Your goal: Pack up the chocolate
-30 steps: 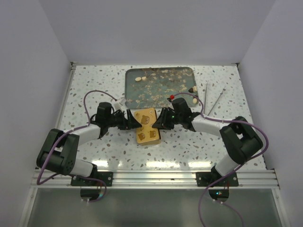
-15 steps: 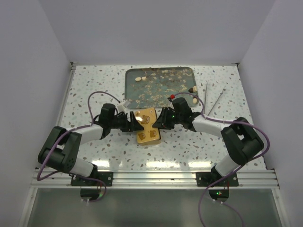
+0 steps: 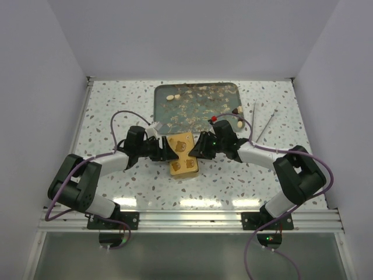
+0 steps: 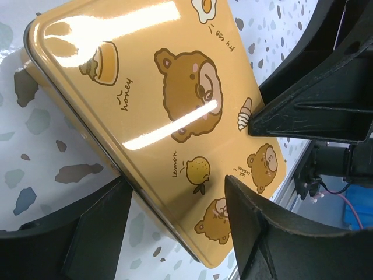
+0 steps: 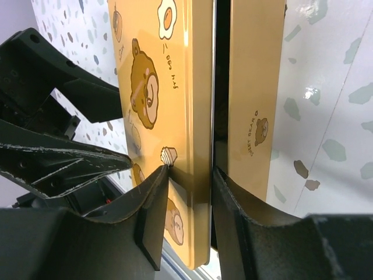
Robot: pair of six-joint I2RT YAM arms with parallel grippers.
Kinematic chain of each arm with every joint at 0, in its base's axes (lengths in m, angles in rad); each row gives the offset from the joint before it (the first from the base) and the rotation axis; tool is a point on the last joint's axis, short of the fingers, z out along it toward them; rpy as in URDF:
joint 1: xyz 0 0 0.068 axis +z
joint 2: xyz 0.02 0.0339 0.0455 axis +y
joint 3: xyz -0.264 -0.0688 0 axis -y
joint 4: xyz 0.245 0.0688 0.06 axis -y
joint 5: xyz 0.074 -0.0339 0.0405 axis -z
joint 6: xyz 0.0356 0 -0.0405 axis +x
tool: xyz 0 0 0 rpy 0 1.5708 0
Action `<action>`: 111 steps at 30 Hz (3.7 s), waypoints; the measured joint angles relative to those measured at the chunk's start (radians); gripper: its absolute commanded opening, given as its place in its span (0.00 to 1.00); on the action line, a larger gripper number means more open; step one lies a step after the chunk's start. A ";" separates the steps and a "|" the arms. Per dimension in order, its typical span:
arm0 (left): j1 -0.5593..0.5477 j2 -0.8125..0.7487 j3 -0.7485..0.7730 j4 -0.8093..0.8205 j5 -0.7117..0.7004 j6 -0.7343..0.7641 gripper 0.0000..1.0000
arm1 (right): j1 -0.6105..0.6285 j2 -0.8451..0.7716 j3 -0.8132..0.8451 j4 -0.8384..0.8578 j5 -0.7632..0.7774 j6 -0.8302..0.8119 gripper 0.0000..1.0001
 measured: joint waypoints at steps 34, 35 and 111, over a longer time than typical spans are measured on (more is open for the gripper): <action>-0.039 0.001 0.039 -0.042 -0.029 0.004 0.67 | 0.000 -0.066 0.021 -0.117 0.053 -0.074 0.65; -0.040 0.002 0.039 -0.043 -0.029 0.005 0.67 | 0.000 -0.068 0.022 -0.121 0.054 -0.076 0.65; -0.120 -0.031 0.065 -0.212 -0.170 0.040 0.63 | 0.129 -0.098 -0.023 -0.227 0.212 -0.131 0.74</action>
